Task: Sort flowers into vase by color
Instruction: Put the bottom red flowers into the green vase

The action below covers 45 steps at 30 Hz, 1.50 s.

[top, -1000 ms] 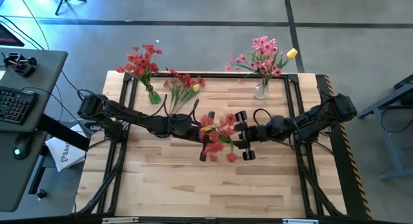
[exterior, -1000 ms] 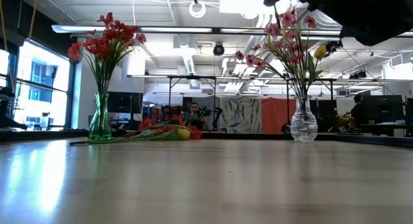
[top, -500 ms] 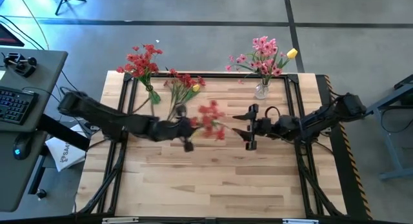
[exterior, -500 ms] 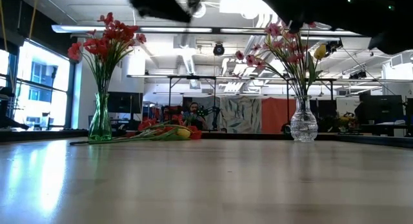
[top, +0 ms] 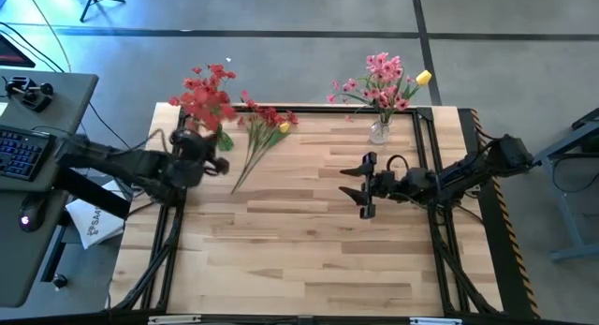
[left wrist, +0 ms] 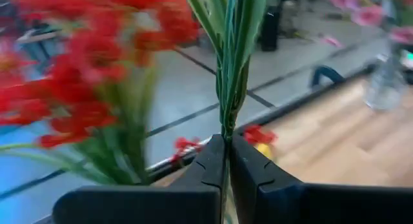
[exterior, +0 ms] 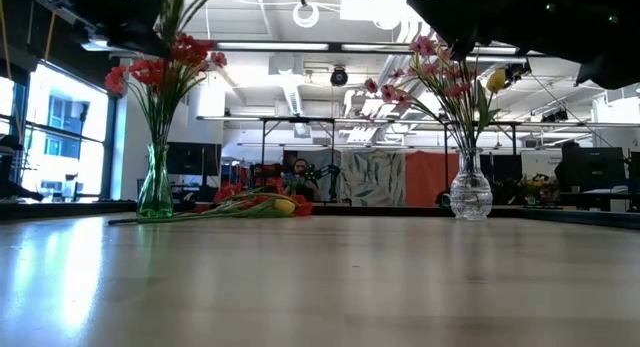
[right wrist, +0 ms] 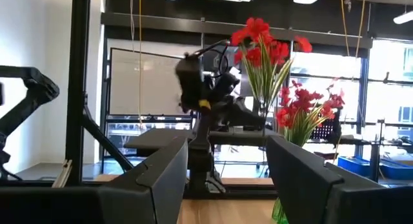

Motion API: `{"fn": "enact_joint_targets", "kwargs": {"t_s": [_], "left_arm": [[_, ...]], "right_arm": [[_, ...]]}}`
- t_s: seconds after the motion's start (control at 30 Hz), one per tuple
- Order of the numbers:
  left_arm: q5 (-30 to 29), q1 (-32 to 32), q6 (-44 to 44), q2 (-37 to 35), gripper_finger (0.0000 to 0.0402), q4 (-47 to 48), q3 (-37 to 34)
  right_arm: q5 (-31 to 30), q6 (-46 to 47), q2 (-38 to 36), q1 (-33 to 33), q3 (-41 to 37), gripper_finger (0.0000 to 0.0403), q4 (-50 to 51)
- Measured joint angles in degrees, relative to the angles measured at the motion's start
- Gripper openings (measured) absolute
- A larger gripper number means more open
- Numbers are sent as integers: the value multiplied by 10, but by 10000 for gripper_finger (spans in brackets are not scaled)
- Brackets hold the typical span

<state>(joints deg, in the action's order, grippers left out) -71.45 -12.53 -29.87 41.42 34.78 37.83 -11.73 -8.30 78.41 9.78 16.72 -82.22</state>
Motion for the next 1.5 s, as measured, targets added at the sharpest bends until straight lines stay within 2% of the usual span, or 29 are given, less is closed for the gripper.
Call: {"fn": "enact_joint_targets", "kwargs": {"t_s": [0.2, 0.37, 0.6, 0.7, 0.83, 0.93, 1.23, 1.37, 1.5], "left_arm": [[-14, 81, 36, -76, 0, -1, -26], [-13, 129, 53, -94, 0, 1, -27], [-11, 179, 24, -66, 0, 0, -27], [15, 199, 12, -42, 0, -8, -27], [58, 225, 39, -9, 0, -39, -27], [59, 243, 72, 8, 0, -64, -27], [127, 291, 120, 14, 0, -126, -27], [126, 294, 116, 24, 0, -125, -29], [123, 294, 110, 25, 0, -173, -65]], "right_arm": [[1, 4, 0, 0, 0, 204, 1], [1, 4, 0, 0, 0, 204, 1], [1, 4, 0, 0, 0, 204, 1], [1, 4, 0, 0, 0, 204, 1], [1, 4, 0, 0, 0, 204, 1], [1, 4, 0, 0, 0, 204, 1], [1, 4, 0, 0, 0, 204, 1], [1, 3, 0, 0, 0, 204, 9], [1, 3, 1, 0, 0, 204, 11]]}}
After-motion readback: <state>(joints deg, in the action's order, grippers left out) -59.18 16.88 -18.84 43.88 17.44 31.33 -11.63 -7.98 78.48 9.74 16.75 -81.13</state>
